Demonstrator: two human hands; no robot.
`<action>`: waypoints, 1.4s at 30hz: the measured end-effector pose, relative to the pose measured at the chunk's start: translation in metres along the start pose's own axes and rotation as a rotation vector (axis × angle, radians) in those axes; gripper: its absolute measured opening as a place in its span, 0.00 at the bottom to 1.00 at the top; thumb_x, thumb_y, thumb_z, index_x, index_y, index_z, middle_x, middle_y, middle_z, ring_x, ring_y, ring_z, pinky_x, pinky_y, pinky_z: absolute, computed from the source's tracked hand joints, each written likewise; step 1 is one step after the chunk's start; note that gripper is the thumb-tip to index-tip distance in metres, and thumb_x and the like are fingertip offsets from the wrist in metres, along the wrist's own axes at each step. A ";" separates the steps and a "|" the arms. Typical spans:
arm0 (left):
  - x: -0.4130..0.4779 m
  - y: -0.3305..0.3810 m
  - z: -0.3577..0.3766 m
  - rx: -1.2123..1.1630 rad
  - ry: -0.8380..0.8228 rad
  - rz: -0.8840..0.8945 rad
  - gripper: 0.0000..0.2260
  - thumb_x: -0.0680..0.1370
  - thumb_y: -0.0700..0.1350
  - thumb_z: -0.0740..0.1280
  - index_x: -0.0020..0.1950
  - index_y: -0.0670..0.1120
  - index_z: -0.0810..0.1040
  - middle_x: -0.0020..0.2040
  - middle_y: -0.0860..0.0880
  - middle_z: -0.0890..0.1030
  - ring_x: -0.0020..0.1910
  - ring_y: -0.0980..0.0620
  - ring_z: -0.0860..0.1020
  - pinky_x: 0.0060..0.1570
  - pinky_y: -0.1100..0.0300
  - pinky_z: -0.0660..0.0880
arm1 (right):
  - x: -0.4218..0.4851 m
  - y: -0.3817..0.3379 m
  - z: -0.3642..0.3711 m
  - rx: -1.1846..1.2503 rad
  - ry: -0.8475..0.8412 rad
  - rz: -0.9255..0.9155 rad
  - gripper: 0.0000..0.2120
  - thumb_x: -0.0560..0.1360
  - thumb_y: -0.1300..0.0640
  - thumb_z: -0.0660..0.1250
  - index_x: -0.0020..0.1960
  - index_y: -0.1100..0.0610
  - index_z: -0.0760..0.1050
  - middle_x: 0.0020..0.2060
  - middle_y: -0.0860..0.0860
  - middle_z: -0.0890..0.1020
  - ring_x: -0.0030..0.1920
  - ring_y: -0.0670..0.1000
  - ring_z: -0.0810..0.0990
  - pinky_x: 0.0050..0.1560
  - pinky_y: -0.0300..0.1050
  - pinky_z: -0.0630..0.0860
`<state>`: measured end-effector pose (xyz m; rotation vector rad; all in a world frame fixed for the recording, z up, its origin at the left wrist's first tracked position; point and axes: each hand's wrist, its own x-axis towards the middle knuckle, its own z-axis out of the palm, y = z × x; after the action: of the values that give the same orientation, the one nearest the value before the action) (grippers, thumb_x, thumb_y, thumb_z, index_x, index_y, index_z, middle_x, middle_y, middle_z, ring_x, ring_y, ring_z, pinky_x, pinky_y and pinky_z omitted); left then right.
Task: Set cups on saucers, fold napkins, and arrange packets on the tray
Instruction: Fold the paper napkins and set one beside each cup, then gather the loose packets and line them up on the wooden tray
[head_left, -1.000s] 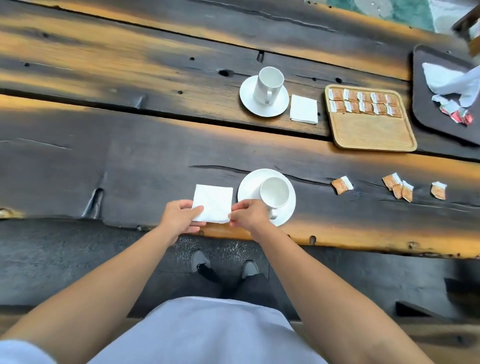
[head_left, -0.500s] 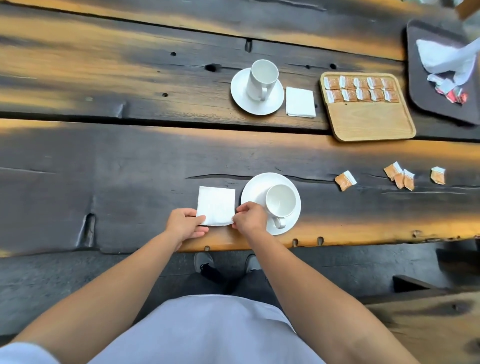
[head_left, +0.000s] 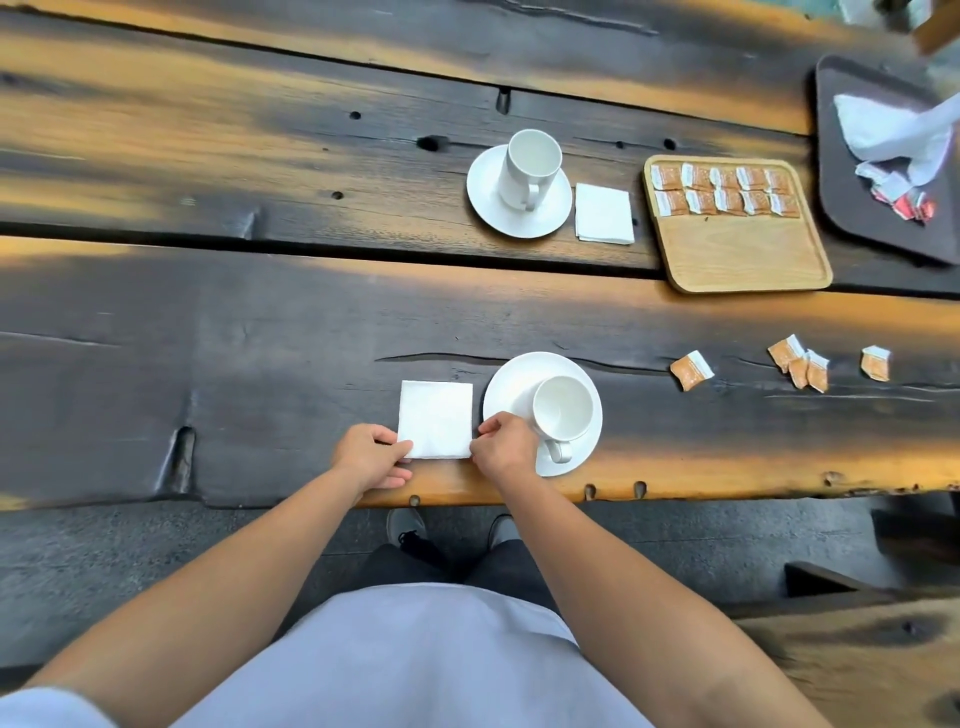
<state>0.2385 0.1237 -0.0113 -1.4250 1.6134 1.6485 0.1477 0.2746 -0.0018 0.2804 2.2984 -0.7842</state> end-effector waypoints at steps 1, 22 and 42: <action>-0.002 0.000 0.000 0.027 0.008 0.005 0.08 0.77 0.42 0.71 0.53 0.40 0.80 0.46 0.41 0.85 0.40 0.45 0.86 0.37 0.56 0.83 | 0.000 0.002 -0.001 -0.009 -0.001 -0.008 0.08 0.71 0.69 0.65 0.44 0.57 0.76 0.48 0.59 0.83 0.50 0.58 0.82 0.52 0.48 0.81; -0.061 -0.006 0.141 1.080 -0.186 0.348 0.07 0.78 0.48 0.64 0.49 0.46 0.79 0.51 0.46 0.82 0.51 0.46 0.79 0.50 0.54 0.77 | -0.011 0.109 -0.096 -0.655 -0.484 -0.128 0.16 0.76 0.55 0.63 0.61 0.59 0.77 0.58 0.56 0.80 0.58 0.58 0.78 0.57 0.49 0.77; -0.103 0.103 0.432 1.384 -0.092 0.575 0.12 0.77 0.48 0.63 0.58 0.47 0.78 0.57 0.45 0.81 0.55 0.43 0.79 0.53 0.54 0.77 | 0.070 0.272 -0.380 -0.439 -0.100 -0.092 0.16 0.74 0.56 0.61 0.59 0.59 0.76 0.56 0.60 0.81 0.55 0.62 0.79 0.55 0.50 0.78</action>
<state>0.0340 0.5280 0.0373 -0.1672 2.3952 0.3780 -0.0007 0.7200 0.0488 -0.0625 2.3272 -0.3107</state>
